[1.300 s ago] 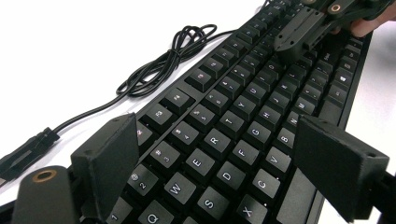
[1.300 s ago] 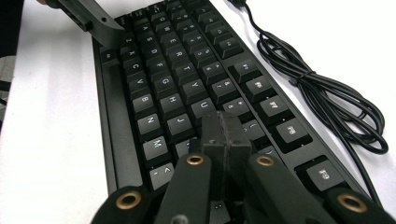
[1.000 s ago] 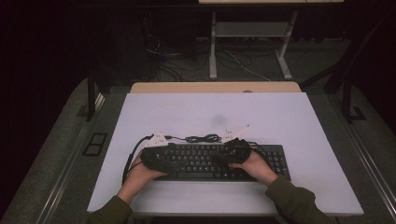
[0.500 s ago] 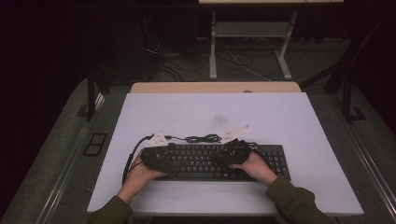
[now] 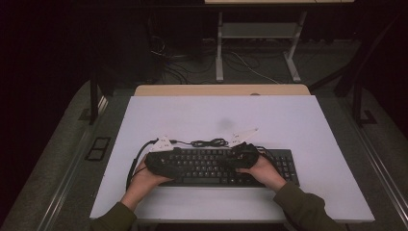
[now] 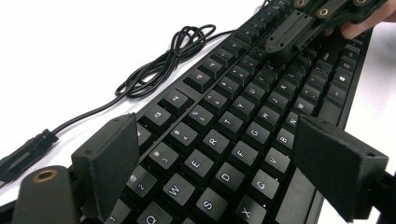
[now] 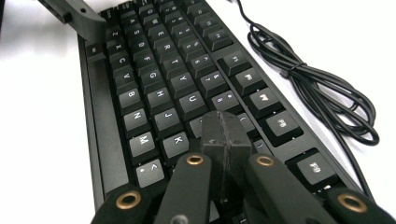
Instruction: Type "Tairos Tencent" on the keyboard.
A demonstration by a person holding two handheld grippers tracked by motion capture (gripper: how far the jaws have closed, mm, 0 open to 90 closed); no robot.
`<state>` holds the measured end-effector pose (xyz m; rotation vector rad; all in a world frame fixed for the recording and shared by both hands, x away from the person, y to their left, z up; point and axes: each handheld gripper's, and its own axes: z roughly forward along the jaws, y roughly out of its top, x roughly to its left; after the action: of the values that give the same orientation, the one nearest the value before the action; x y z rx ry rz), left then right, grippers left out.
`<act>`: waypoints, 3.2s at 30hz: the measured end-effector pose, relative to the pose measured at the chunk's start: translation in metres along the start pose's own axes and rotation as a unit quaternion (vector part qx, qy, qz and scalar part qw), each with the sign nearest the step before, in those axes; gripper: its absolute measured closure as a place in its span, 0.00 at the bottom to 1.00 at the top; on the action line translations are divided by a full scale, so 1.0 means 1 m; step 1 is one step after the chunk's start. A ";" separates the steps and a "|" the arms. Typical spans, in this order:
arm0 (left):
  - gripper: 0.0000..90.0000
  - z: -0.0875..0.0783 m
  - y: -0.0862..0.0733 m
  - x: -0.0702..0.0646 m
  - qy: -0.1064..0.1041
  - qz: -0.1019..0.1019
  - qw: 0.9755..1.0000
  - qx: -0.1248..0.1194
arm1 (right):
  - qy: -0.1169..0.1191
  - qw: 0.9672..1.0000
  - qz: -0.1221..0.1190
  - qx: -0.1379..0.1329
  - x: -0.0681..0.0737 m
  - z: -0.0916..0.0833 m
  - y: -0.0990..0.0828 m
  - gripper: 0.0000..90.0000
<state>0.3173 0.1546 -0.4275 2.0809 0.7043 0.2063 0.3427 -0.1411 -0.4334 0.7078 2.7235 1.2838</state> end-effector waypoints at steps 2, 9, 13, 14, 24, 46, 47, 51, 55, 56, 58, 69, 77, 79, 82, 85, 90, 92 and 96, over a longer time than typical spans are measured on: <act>0.16 0.000 0.000 0.000 0.000 0.001 1.000 0.000 | 0.001 1.000 0.002 -0.004 -0.001 -0.002 0.000 0.99; 0.16 0.000 0.000 0.000 0.000 0.001 1.000 0.002 | 0.006 1.000 0.012 -0.024 -0.004 -0.010 0.001 0.91; 0.16 0.000 0.000 0.000 0.000 0.001 1.000 0.002 | 0.004 0.999 0.019 -0.032 -0.005 -0.013 0.000 0.81; 0.16 0.000 0.000 0.000 0.001 0.001 1.000 0.002 | 0.003 0.999 0.021 -0.034 -0.006 -0.014 0.000 0.77; 0.17 -0.002 0.000 0.000 -0.001 0.005 1.000 0.003 | -0.002 0.998 0.035 -0.049 -0.011 -0.018 -0.002 0.56; 0.50 -0.016 -0.004 0.002 -0.011 0.021 1.000 -0.002 | -0.027 0.997 0.044 -0.061 -0.014 -0.017 -0.004 0.32; 0.52 -0.017 -0.004 0.002 -0.010 0.022 1.000 0.000 | -0.027 0.997 0.043 -0.061 -0.014 -0.017 -0.004 0.32; 0.66 -0.020 -0.004 0.003 -0.015 0.022 1.000 -0.002 | -0.028 0.997 0.044 -0.061 -0.014 -0.017 -0.005 0.32; 0.78 -0.021 -0.005 0.005 -0.018 0.028 0.999 0.006 | -0.029 0.997 0.044 -0.061 -0.014 -0.017 -0.005 0.32; 0.81 -0.021 -0.006 0.005 -0.019 0.029 0.999 0.009 | -0.029 0.997 0.045 -0.061 -0.014 -0.017 -0.005 0.32; 0.88 -0.021 -0.006 0.006 -0.022 0.029 0.999 0.013 | -0.029 0.997 0.045 -0.061 -0.014 -0.018 -0.005 0.32; 0.99 -0.021 -0.009 0.010 -0.026 0.014 0.999 0.022 | -0.031 0.997 0.044 -0.062 -0.014 -0.018 -0.004 0.32; 0.99 -0.016 -0.011 0.010 -0.028 0.017 0.999 0.037 | -0.030 0.997 0.043 -0.060 -0.014 -0.018 -0.005 0.32; 0.99 -0.015 -0.012 0.010 -0.028 0.015 0.999 0.039 | -0.030 0.997 0.043 -0.061 -0.014 -0.018 -0.004 0.32; 0.99 -0.012 -0.012 0.011 -0.030 0.019 0.998 0.045 | -0.031 0.997 0.045 -0.060 -0.014 -0.017 -0.005 0.32; 0.99 -0.011 -0.012 0.010 -0.030 0.021 0.998 0.049 | -0.030 0.997 0.043 -0.059 -0.014 -0.017 -0.005 0.32; 0.99 -0.009 -0.013 0.010 -0.032 0.022 0.998 0.052 | -0.030 0.997 0.043 -0.060 -0.014 -0.017 -0.004 0.32; 0.99 -0.009 -0.013 0.010 -0.032 0.023 0.998 0.052 | -0.030 0.997 0.043 -0.060 -0.014 -0.017 -0.005 0.32; 0.99 -0.008 -0.013 0.010 -0.032 0.021 0.998 0.053 | -0.031 0.997 0.043 -0.060 -0.014 -0.017 -0.004 0.32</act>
<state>0.3169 0.1715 -0.4341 2.1944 0.6442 0.1283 0.3494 -0.1619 -0.4274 0.8465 2.5673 1.4052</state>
